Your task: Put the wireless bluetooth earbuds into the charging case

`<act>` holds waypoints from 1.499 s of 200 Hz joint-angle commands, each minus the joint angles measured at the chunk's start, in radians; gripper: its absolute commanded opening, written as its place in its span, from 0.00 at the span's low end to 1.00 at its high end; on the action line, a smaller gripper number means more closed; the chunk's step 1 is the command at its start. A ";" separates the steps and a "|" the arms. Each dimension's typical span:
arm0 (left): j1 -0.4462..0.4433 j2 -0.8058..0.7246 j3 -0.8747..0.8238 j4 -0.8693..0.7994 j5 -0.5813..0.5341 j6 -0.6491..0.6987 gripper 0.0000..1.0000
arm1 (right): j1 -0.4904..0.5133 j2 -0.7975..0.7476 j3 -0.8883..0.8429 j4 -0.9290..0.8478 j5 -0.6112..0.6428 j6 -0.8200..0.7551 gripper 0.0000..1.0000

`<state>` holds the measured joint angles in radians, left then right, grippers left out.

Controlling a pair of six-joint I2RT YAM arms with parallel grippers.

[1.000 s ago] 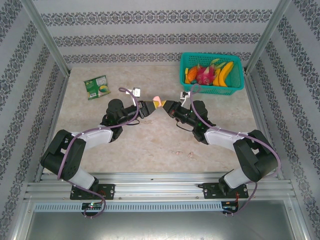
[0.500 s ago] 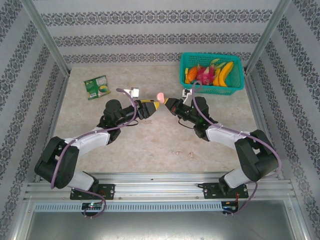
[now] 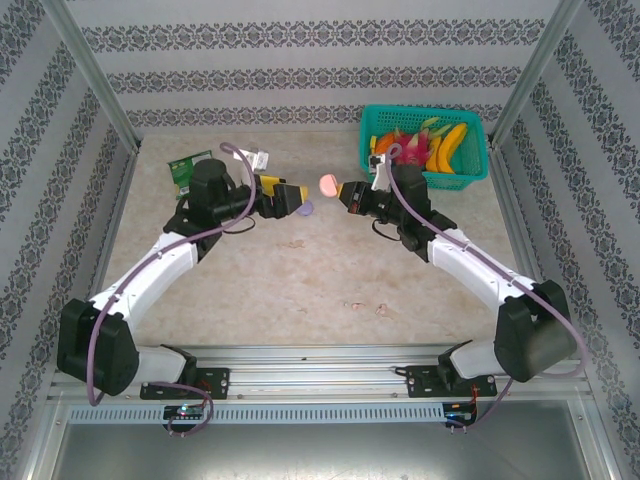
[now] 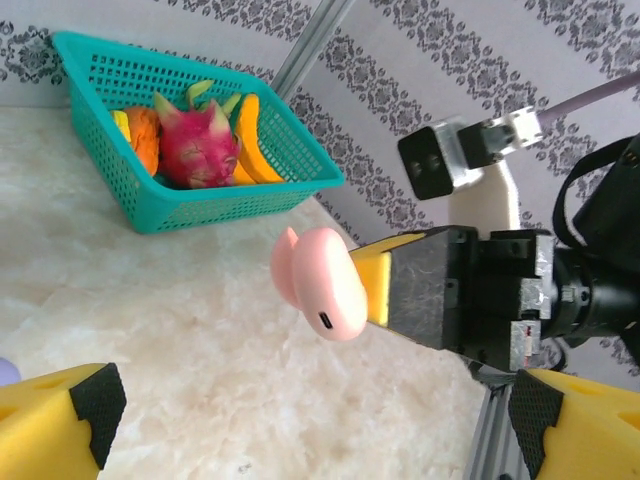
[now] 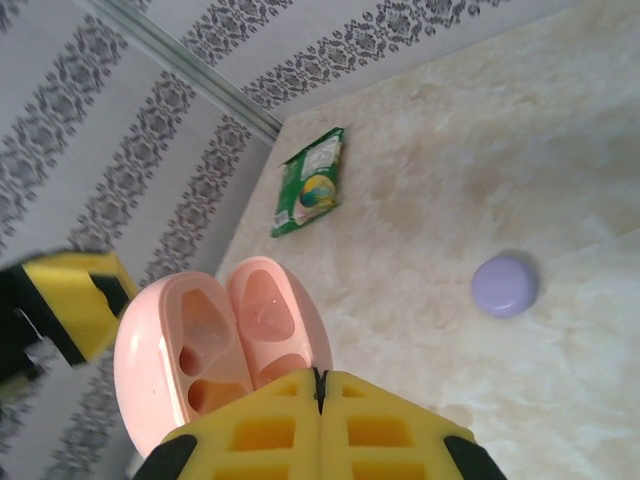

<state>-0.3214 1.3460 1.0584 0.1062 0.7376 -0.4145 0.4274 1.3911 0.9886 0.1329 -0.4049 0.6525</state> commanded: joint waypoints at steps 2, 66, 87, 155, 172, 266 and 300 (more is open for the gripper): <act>0.020 0.063 0.135 -0.311 0.096 0.193 1.00 | -0.006 -0.030 0.055 -0.163 0.053 -0.231 0.00; 0.027 0.303 0.466 -0.799 0.320 0.473 0.98 | 0.014 -0.061 0.074 -0.240 0.070 -0.469 0.00; 0.027 0.372 0.543 -0.935 0.346 0.554 0.95 | 0.023 -0.071 0.072 -0.254 0.075 -0.503 0.00; 0.025 0.479 0.607 -1.015 0.412 0.609 0.82 | 0.075 -0.045 0.091 -0.276 0.066 -0.539 0.00; 0.023 0.493 0.613 -1.019 0.434 0.615 0.79 | 0.093 -0.031 0.100 -0.279 0.072 -0.545 0.00; 0.021 0.535 0.635 -1.112 0.530 0.709 0.59 | 0.129 0.016 0.143 -0.309 0.085 -0.561 0.00; 0.019 0.550 0.636 -1.111 0.536 0.711 0.57 | 0.131 0.019 0.146 -0.308 0.080 -0.559 0.00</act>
<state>-0.3054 1.8652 1.6634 -0.9668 1.2312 0.2550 0.5465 1.4021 1.1027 -0.1730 -0.3294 0.1047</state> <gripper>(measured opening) 0.581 0.063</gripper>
